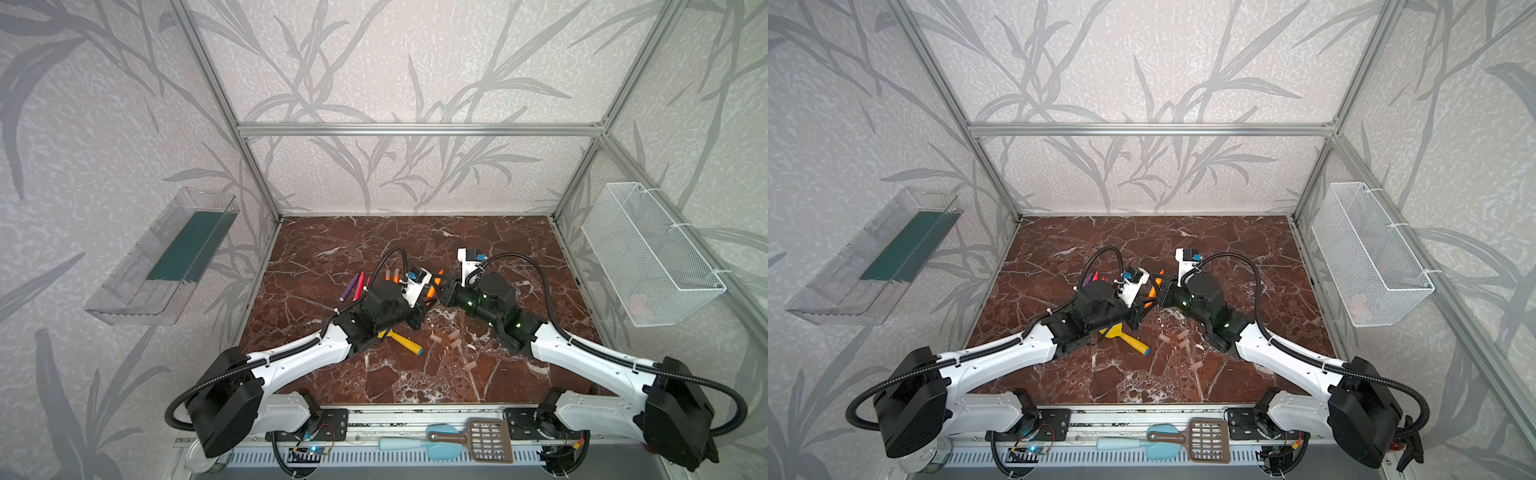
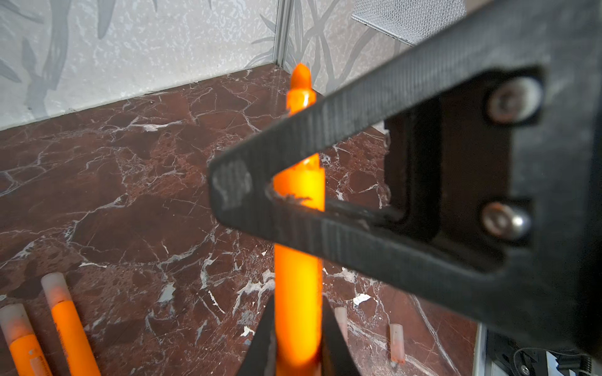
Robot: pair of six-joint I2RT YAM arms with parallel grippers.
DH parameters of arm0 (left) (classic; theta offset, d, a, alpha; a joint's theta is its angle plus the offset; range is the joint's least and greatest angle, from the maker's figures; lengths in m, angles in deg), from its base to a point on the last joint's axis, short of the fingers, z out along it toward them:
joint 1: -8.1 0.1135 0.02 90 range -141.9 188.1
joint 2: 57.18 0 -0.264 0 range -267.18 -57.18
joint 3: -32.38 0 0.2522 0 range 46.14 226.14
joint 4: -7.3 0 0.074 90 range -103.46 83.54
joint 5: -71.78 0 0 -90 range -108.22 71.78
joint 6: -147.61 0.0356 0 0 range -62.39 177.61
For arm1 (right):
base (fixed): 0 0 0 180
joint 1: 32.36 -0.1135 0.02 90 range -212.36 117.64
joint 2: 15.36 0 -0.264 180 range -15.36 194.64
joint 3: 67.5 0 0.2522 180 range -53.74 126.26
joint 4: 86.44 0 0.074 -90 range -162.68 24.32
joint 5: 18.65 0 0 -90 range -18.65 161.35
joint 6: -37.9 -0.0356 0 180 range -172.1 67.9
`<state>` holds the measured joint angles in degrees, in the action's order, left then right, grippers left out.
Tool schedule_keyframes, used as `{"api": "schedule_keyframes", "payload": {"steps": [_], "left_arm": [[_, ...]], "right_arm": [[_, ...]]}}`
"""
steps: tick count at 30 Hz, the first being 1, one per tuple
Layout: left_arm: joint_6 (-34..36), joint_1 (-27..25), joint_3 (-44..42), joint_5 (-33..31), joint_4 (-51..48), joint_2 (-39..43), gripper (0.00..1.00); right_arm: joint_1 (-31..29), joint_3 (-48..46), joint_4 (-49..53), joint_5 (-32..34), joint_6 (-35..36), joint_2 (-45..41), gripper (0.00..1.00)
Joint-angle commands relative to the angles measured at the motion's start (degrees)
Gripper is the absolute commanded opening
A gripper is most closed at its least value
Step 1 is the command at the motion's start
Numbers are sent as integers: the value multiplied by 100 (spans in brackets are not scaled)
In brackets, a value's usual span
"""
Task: Insert the pens into the pen caps
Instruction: 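Move the right gripper away from the highlighter toward the pink caps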
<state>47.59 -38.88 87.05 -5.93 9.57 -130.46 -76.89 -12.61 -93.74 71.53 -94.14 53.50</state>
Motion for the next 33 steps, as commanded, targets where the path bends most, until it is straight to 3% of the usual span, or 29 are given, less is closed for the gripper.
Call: {"api": "schedule_keyframes", "payload": {"steps": [1, 7, 14, 18, 23, 33], "left_arm": [[-39, -17, 101, -143, 96, 91, 0], [-406, 154, 17, -484, 169, 95, 0], [-1339, 1042, -332, -910, 340, 25, 0], [-1283, 1070, -276, -1368, 31, 33, 0], [-1318, 1072, -351, -1332, 84, 177, 0], [-1221, 1073, -399, -1458, 54, 323, 0]], "right_arm": [[-20, -44, -109, 140, -17, -32, 17], [-20, -172, 66, 275, 110, -259, 46], [-59, -152, 1882, 456, 341, -715, 66], [-99, -337, 2857, 693, 391, -1001, 69], [-117, -684, 3876, 932, 232, -1279, 69], [-327, -1444, 3932, 1007, -155, -1278, 69]]}}
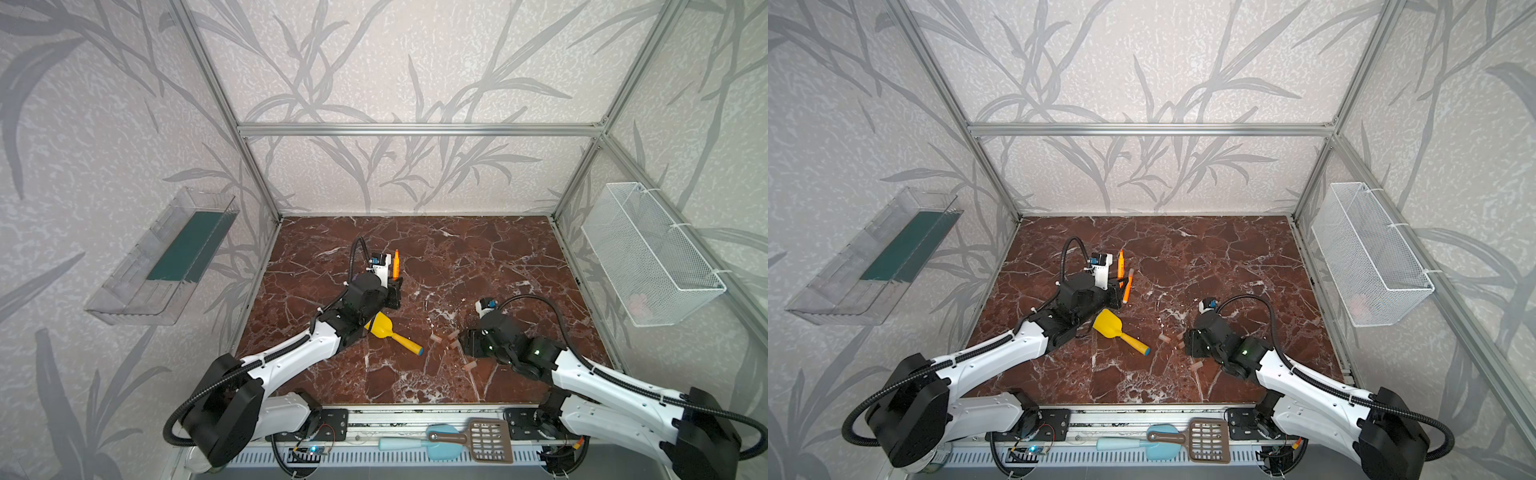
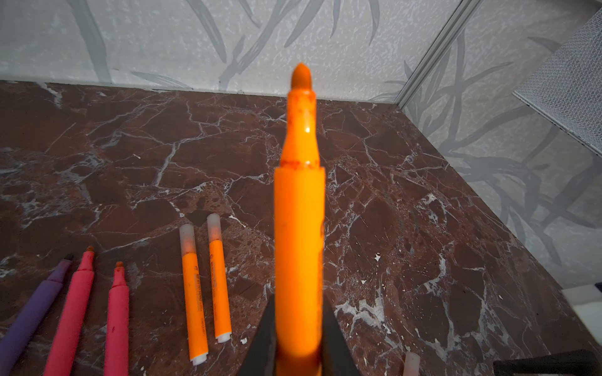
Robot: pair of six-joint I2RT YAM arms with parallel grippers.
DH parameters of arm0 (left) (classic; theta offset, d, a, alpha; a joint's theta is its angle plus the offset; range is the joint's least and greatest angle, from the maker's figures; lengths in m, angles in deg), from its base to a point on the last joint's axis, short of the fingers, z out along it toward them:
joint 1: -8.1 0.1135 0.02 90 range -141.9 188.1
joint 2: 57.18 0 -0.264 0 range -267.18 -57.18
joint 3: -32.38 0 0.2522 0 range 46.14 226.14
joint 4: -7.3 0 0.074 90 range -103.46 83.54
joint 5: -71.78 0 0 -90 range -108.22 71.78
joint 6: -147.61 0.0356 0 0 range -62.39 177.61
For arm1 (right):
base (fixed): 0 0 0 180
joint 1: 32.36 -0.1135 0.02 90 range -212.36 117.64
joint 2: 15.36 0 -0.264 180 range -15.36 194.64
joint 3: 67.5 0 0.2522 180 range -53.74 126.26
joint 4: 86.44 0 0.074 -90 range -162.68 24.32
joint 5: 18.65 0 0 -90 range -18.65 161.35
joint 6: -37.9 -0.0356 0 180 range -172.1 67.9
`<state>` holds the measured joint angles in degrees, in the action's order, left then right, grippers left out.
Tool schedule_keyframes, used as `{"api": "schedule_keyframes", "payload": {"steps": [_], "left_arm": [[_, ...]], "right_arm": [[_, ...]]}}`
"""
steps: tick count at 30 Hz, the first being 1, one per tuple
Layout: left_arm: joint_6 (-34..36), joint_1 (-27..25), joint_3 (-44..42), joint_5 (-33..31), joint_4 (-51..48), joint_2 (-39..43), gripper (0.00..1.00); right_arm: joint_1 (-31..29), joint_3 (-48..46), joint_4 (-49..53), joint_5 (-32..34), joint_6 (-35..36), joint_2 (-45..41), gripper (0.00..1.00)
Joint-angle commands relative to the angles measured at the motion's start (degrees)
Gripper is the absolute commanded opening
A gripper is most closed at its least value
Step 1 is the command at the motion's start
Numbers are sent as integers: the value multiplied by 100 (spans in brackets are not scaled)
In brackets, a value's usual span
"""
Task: Insert the pens into the pen caps
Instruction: 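Move the right gripper away from the highlighter toward the pink caps, then lower the right gripper over the pink cap nearest it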
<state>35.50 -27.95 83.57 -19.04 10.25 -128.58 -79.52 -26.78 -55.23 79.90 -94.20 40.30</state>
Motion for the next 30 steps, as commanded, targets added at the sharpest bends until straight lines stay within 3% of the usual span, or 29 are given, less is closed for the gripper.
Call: {"api": "schedule_keyframes", "payload": {"steps": [1, 14, 20, 30], "left_arm": [[-4, -18, -43, -155, -18, 130, 0], [85, -18, -8, -213, -58, 54, 0], [84, -25, 6, -198, -53, 27, 0], [67, -18, 13, -146, -62, 38, 0]], "right_arm": [[-74, -33, 54, 181, -154, 102, 69], [-345, 67, -145, 203, -330, 868, 61], [-697, -67, 319, 592, -658, 444, 61], [-1456, -712, 581, 556, -1486, -546, 60]]}}
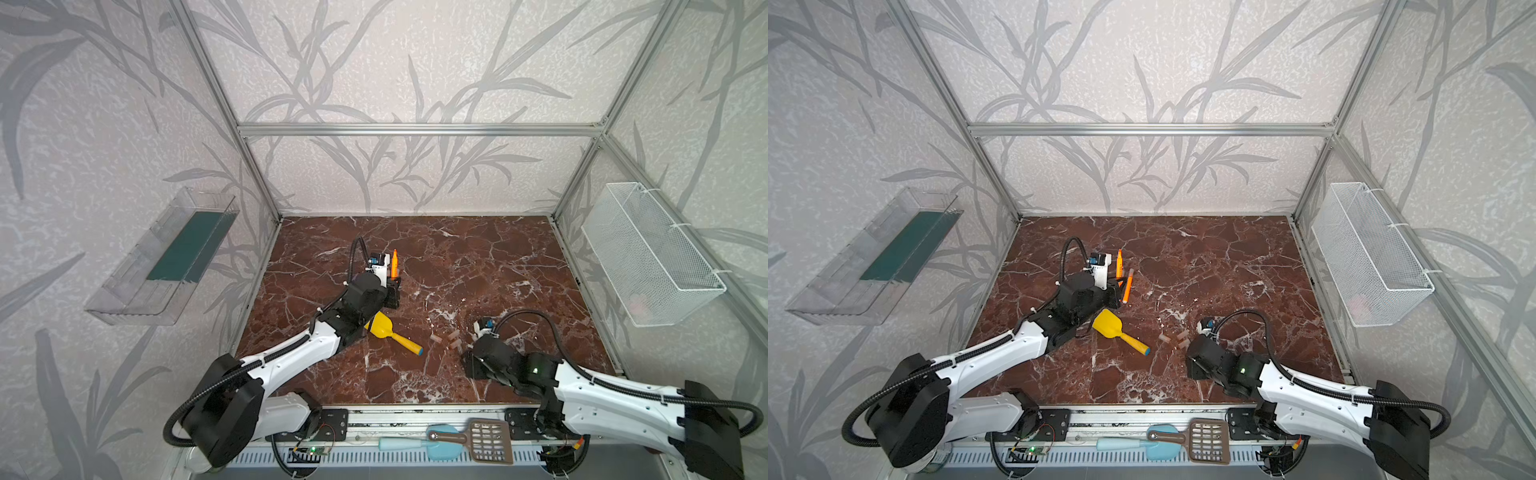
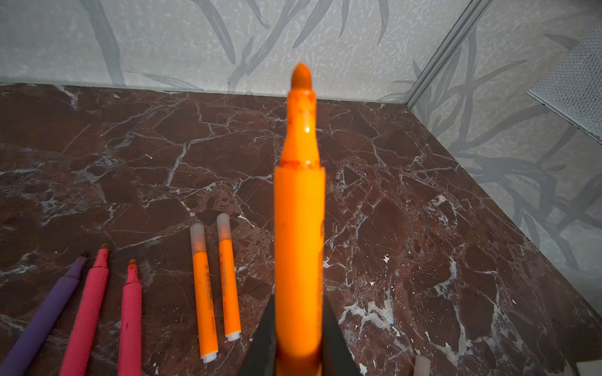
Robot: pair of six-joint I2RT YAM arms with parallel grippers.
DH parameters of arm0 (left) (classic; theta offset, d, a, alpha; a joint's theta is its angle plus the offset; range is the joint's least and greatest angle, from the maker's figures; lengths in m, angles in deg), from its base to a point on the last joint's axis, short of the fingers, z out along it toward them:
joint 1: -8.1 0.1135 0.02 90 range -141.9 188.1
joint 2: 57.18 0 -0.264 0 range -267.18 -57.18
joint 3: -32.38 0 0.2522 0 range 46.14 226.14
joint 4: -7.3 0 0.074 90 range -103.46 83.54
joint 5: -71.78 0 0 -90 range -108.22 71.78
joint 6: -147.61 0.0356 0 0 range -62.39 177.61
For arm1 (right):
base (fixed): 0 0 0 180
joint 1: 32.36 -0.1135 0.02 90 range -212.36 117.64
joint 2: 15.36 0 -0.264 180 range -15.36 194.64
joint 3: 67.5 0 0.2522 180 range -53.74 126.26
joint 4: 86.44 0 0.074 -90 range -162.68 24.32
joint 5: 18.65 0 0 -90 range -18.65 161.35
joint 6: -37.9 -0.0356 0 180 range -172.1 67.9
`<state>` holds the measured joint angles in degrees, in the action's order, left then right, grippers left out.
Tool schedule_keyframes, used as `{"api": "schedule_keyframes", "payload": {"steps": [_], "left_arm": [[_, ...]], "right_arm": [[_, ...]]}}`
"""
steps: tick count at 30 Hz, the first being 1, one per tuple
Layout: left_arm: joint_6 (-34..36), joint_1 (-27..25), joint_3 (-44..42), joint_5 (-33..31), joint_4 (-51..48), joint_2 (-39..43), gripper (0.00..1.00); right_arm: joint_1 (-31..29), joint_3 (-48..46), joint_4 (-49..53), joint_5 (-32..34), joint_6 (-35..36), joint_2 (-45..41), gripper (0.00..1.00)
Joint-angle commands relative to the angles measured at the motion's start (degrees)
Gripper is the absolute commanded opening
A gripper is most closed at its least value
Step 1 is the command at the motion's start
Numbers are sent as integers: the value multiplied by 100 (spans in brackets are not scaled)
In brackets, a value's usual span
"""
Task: Insert the pens into the pen caps
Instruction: 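Lower the right gripper over the pink cap nearest it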
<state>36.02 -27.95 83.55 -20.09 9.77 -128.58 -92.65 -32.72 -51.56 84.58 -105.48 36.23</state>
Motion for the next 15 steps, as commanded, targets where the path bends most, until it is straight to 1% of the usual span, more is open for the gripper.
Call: {"api": "schedule_keyframes", "payload": {"steps": [1, 4, 9, 15], "left_arm": [[17, -24, 21, -42, -14, 26, 0], [23, -21, 27, -42, -14, 5, 0], [40, -17, 30, -55, -12, -13, 0], [67, -23, 47, -68, -14, -58, 0]], "right_arm": [[-176, -144, 209, 74, -397, -149, 60], [-227, -201, 175, 61, -462, -61, 60], [-235, -273, -327, -139, -445, 254, 60], [-252, -101, -623, -190, -336, 763, 59]]}}
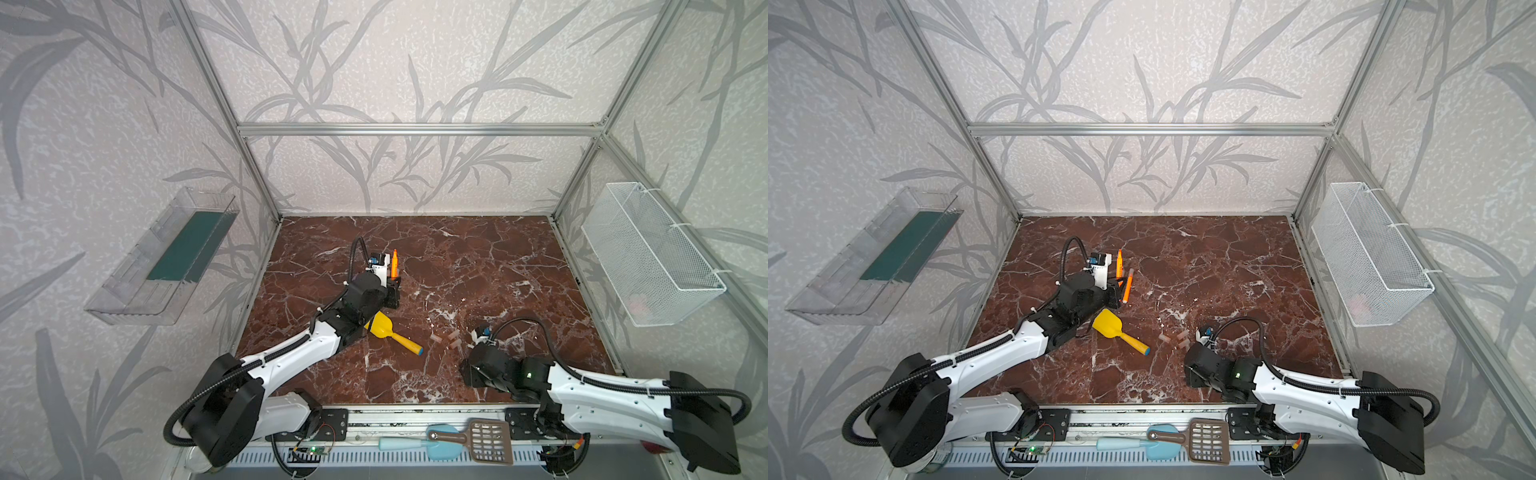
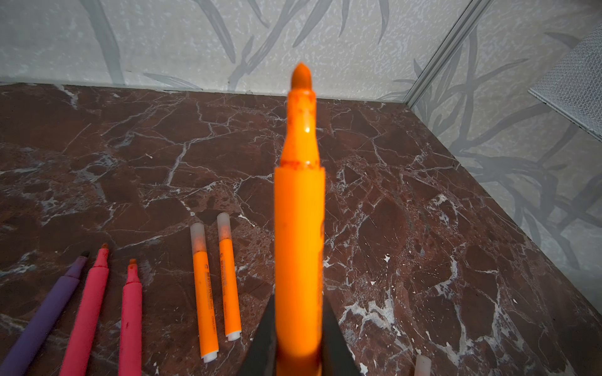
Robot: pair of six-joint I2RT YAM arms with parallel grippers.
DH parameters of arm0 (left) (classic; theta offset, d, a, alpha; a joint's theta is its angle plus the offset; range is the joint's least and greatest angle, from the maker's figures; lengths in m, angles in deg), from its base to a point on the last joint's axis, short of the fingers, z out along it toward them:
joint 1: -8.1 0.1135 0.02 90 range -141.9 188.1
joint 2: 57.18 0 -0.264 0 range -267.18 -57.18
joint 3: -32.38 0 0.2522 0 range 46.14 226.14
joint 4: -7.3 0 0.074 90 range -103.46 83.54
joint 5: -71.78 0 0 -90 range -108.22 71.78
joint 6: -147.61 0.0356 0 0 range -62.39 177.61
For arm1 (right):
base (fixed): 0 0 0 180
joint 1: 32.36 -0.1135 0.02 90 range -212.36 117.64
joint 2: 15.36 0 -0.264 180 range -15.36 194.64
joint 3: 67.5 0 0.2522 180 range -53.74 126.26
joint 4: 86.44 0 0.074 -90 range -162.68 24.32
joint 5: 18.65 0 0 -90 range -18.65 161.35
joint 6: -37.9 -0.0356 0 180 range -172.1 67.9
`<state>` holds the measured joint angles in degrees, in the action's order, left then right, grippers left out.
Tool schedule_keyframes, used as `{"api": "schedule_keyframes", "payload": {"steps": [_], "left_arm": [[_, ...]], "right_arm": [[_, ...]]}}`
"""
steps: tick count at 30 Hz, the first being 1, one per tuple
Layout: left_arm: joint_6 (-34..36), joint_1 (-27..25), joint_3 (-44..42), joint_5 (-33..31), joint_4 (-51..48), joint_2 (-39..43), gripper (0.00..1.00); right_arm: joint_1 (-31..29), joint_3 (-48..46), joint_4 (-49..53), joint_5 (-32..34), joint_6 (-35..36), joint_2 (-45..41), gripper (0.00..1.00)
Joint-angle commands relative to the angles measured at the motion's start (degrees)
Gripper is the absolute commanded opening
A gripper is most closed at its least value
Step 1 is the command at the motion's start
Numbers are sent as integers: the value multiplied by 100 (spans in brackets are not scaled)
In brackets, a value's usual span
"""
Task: Insert the pens into the pen caps
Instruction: 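Lower the right gripper over the pink cap nearest it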
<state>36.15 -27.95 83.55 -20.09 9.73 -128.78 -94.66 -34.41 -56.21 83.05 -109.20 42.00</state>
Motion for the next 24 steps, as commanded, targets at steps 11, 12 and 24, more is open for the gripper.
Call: {"api": "schedule_keyframes", "payload": {"steps": [11, 12, 24], "left_arm": [[71, -19, 56, -46, -8, -64, 0], [71, -18, 56, -49, -10, -61, 0], [71, -24, 65, -33, -19, -51, 0]], "right_arm": [[-175, 488, -463, -94, 212, 1032, 56], [-214, 555, -392, -37, 222, 1100, 55], [-388, 769, 291, 369, 297, 1154, 47]]}}
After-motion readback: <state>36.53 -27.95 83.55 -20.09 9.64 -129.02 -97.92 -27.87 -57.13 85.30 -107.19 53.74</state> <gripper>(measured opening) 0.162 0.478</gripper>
